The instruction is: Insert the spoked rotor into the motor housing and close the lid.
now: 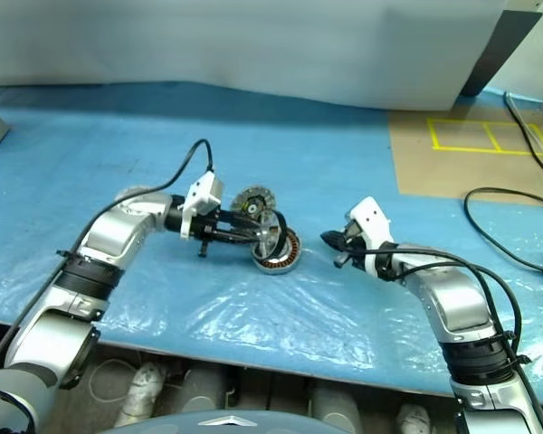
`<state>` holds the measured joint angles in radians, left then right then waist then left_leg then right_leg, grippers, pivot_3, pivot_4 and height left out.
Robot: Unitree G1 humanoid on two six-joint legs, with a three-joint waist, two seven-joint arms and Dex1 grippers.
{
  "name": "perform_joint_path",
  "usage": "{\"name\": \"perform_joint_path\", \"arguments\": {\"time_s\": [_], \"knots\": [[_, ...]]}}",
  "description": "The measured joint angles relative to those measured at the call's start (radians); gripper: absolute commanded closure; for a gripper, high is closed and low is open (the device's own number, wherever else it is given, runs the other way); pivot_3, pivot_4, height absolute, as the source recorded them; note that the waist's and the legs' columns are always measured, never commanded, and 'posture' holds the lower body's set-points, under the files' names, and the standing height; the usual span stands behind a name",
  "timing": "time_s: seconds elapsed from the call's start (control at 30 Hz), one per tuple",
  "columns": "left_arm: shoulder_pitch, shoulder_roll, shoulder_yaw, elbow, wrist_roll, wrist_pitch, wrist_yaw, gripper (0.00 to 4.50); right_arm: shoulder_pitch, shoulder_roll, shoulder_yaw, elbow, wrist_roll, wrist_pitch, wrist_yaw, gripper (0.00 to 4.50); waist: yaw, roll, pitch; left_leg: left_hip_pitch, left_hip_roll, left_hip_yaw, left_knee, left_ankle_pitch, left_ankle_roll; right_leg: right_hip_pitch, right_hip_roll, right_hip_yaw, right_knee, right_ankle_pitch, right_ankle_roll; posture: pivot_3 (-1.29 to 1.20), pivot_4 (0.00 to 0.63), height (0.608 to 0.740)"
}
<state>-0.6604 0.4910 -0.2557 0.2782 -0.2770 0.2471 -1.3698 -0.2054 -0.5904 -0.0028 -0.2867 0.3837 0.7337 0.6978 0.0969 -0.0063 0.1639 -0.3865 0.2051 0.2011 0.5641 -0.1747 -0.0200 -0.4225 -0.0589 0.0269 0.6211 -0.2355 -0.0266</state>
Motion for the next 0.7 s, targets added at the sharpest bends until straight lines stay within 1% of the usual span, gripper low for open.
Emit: {"name": "perform_joint_path", "arguments": {"time_s": [0.13,0.33,0.57,0.7], "knots": [[0.002,-0.022,-0.006,0.028,0.019,-0.023,0.004,3.55,0.028,-0.02,-0.057,-0.1,0.081,0.025,0.037,4.5,0.002,0.0,0.0,0.001,0.001,0.0,0.0,0.0,0.0,0.0,0.0,0.0,0.0,0.0,0.0,0.0,0.15,0.74],[-0.007,-0.048,-0.019,0.064,0.057,-0.066,0.01,3.55,0.03,-0.059,-0.061,-0.246,0.206,0.089,0.094,4.5,0.0,0.0,0.0,0.003,0.001,-0.002,0.001,0.0,0.0,0.002,0.0,0.0,0.0,-0.002,-0.004,0.0,0.15,0.74],[-0.033,-0.047,-0.023,0.099,0.101,-0.066,0.026,3.55,0.032,-0.118,-0.002,-0.27,0.203,0.098,0.125,4.5,0.0,0.0,0.0,0.003,0.001,-0.003,0.001,0.0,0.0,0.002,0.0,0.0,0.0,-0.002,-0.004,0.0,0.15,0.74],[-0.035,-0.057,-0.03,0.111,0.129,-0.05,0.058,3.55,0.033,-0.115,0.018,-0.255,0.189,0.089,0.118,4.5,0.001,0.0,0.0,0.002,0.0,-0.003,0.001,0.0,0.0,0.002,0.0,0.0,0.0,-0.002,-0.004,0.0,0.15,0.74]]}}
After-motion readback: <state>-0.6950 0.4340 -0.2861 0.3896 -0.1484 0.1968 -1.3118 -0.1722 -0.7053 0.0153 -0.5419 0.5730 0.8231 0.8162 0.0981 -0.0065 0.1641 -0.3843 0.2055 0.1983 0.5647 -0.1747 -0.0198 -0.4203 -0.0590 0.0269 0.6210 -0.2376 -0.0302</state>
